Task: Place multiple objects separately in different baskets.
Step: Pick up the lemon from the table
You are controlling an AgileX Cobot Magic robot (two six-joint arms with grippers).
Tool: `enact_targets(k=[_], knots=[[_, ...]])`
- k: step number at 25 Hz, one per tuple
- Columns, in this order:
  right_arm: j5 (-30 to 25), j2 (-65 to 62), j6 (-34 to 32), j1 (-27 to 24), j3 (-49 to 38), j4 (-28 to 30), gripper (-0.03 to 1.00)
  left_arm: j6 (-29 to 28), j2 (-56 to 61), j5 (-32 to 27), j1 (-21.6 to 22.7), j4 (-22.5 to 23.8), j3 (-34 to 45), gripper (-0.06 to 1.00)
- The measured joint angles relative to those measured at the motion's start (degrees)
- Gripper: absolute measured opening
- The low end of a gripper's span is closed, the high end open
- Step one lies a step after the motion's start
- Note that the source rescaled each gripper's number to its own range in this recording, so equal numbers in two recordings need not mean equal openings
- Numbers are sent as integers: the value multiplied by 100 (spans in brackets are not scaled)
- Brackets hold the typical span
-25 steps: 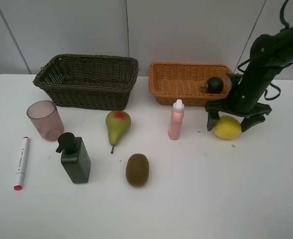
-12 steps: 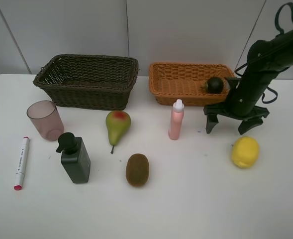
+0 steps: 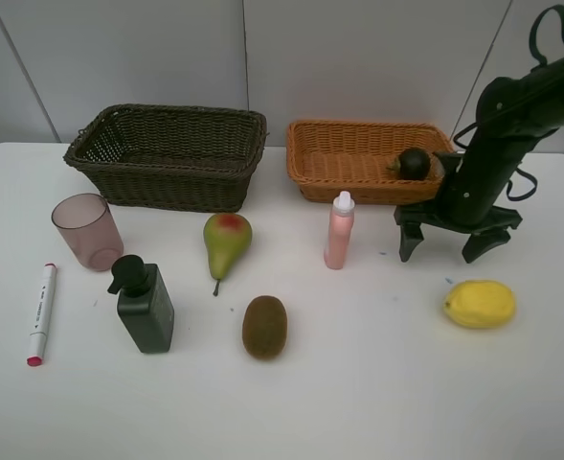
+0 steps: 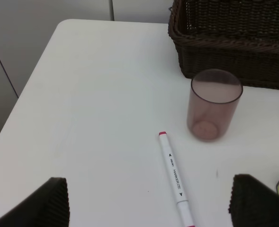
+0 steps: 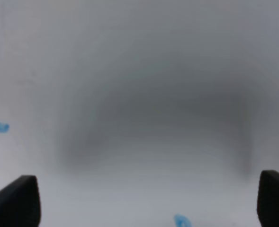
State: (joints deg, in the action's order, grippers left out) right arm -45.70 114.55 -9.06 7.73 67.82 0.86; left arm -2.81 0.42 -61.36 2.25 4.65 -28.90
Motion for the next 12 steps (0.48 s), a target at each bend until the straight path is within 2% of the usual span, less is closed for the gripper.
enact_targets(k=[5,12], knots=[[-381,-8,0,-22,0,262,99,0,0,0,0,0,0,89],[-720,-447,0,-22,0,318,99,0,0,0,0,0,0,89]])
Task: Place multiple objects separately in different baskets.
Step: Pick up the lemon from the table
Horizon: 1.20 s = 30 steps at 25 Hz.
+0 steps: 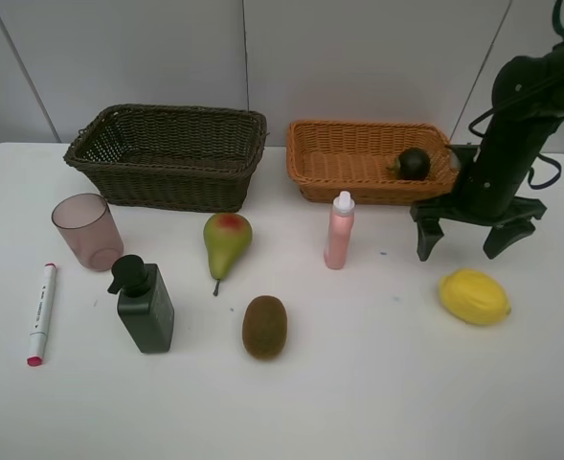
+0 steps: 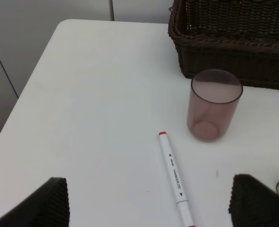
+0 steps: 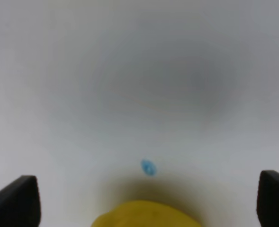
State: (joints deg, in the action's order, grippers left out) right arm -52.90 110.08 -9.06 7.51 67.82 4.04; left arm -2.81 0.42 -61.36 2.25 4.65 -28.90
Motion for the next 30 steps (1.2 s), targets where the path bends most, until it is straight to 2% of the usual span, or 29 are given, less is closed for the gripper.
enact_targets(k=[8,12,19,23,30], knots=[[-557,-227,0,13,-20,-53,99,0,0,0,0,0,0,89],[-416,-281,0,37,-376,-127,99,0,0,0,0,0,0,89],[200,-281,-11,37,-884,-365,99,0,0,0,0,0,0,89],[199,-281,-19,37,-888,-365,99,0,0,0,0,0,0,89],[-168,-281,-193,37,-888,-360,99,0,0,0,0,0,0,89]])
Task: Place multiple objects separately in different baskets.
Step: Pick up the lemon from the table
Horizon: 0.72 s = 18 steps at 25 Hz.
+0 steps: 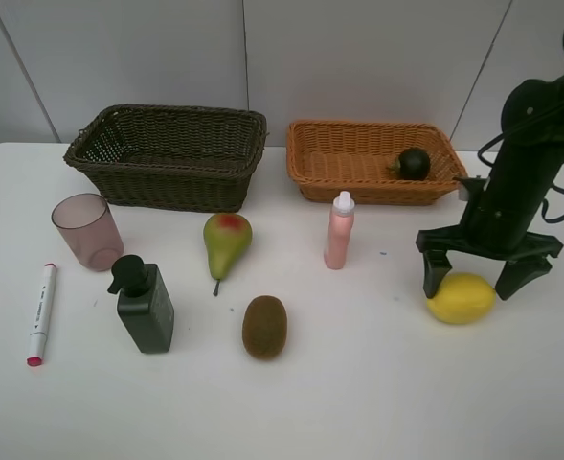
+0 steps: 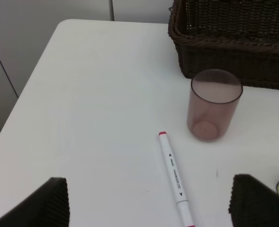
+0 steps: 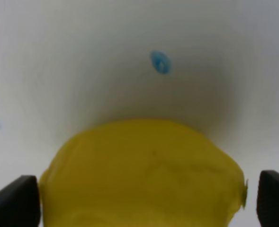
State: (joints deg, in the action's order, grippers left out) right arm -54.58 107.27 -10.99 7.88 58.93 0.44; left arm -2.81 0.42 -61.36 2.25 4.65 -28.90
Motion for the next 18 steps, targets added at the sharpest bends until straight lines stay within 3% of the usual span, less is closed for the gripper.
enact_targets(k=[11,18], knots=[[-12,0,-67,0,-16,-10,99,0,0,0,0,0,0,89],[364,-2,-38,0,-381,-147,99,0,0,0,0,0,0,89]])
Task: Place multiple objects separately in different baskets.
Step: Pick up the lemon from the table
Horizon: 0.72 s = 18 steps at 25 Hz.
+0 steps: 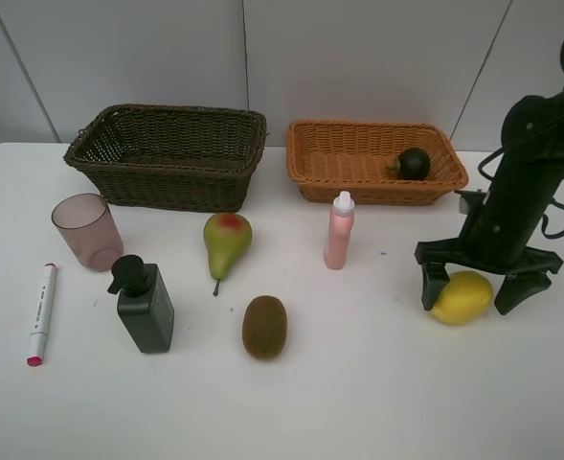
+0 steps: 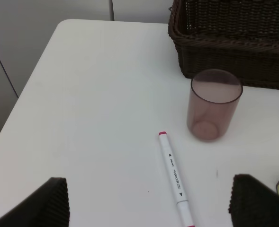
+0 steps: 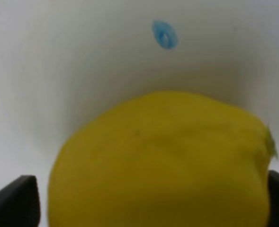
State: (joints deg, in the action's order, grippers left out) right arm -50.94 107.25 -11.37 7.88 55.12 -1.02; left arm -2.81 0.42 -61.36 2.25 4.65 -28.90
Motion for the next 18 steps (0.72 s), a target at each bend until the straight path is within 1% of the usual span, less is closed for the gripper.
enact_targets(k=[4,6,8,11,12,18], knots=[[156,0,37,0,-19,0,99,0,0,0,0,0,0,89],[189,0,43,0,-19,0,95,0,0,0,0,0,0,89],[211,0,56,0,-19,0,86,0,0,0,0,0,0,89],[217,0,60,0,-19,0,65,0,0,0,0,0,0,89],[221,0,60,0,-19,0,63,0,0,0,0,0,0,89],[221,0,60,0,-19,0,63,0,0,0,0,0,0,89]])
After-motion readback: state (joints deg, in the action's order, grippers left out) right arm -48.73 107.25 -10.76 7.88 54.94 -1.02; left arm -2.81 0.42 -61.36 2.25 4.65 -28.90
